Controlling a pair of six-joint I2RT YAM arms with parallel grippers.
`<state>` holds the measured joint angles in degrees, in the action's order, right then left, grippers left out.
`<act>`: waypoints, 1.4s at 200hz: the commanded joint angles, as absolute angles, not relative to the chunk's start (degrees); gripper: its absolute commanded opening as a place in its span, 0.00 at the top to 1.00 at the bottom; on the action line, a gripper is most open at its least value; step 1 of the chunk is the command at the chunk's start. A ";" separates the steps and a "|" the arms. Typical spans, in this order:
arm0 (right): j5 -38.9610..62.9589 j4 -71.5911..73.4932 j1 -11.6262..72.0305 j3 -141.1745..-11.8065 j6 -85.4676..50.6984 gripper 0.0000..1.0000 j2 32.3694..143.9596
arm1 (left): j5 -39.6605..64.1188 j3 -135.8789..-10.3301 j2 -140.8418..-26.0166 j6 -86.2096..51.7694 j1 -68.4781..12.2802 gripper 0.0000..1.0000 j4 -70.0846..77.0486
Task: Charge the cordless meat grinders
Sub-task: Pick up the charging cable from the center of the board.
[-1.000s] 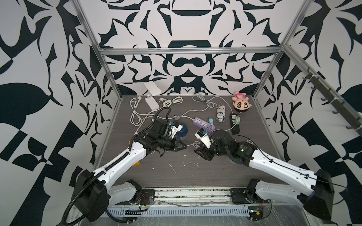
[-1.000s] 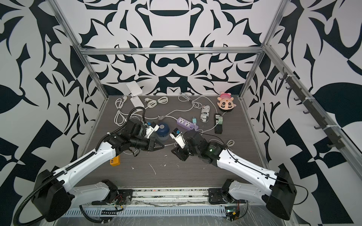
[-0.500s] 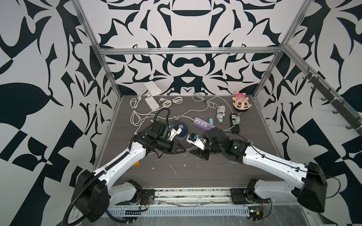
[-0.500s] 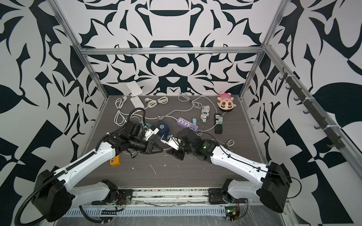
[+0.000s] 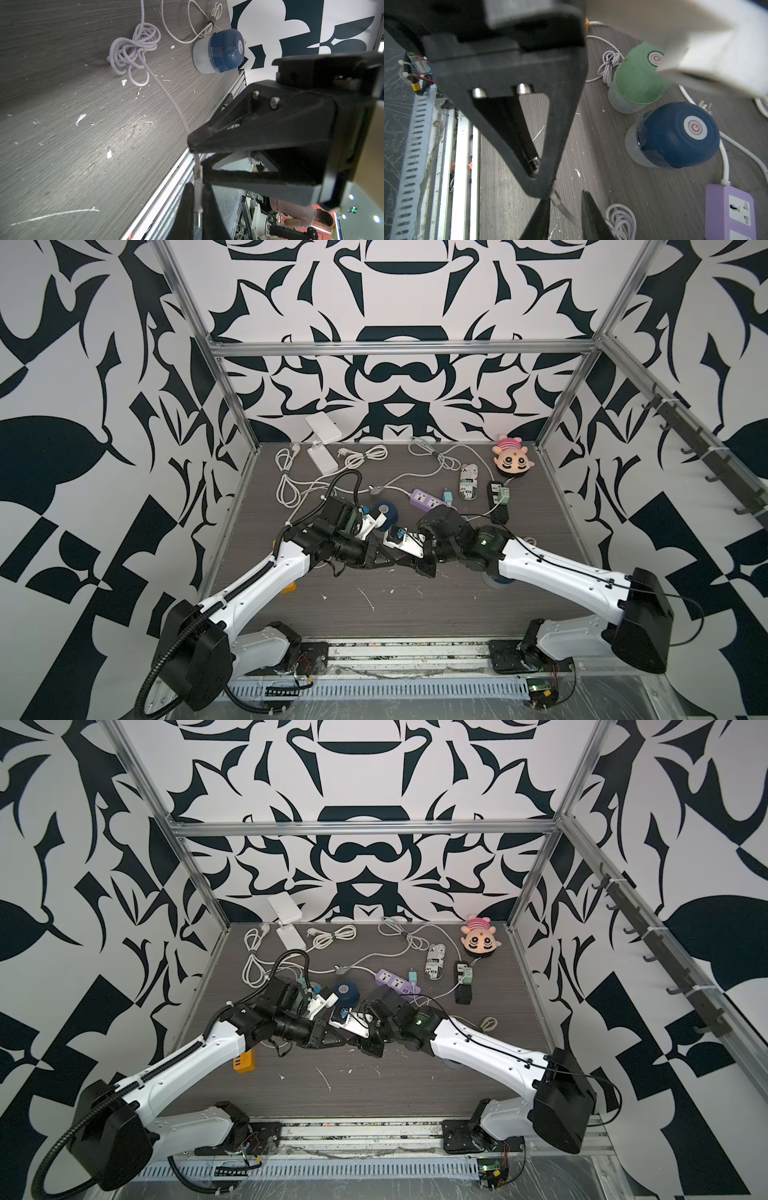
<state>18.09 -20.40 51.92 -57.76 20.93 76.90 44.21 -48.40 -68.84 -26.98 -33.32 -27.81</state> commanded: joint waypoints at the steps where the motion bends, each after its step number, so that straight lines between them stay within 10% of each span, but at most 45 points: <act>1: 19.43 -22.58 52.43 -60.63 22.13 0.73 77.07 | 46.04 -48.72 -69.17 -25.94 -33.06 1.00 -29.28; 87: 19.25 -21.73 52.91 -60.82 21.50 0.87 77.54 | 46.87 -48.98 -69.88 -26.52 -33.05 1.00 -28.90; 113: 18.06 -21.66 52.95 -60.64 21.36 1.00 77.47 | 44.55 -49.05 -69.23 -26.98 -33.05 0.52 -29.16; 127: 17.29 -21.71 52.91 -60.00 21.14 1.00 77.09 | 42.93 -48.99 -68.61 -27.23 -32.75 0.45 -29.29; 280: 16.30 -19.89 52.92 -58.22 16.74 1.00 75.99 | 46.23 -46.68 -69.04 -32.61 -31.21 0.70 -21.88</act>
<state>16.27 -22.37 52.60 -57.47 18.02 76.77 44.66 -47.53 -68.75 -32.60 -31.09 -22.52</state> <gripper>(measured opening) 0.055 0.313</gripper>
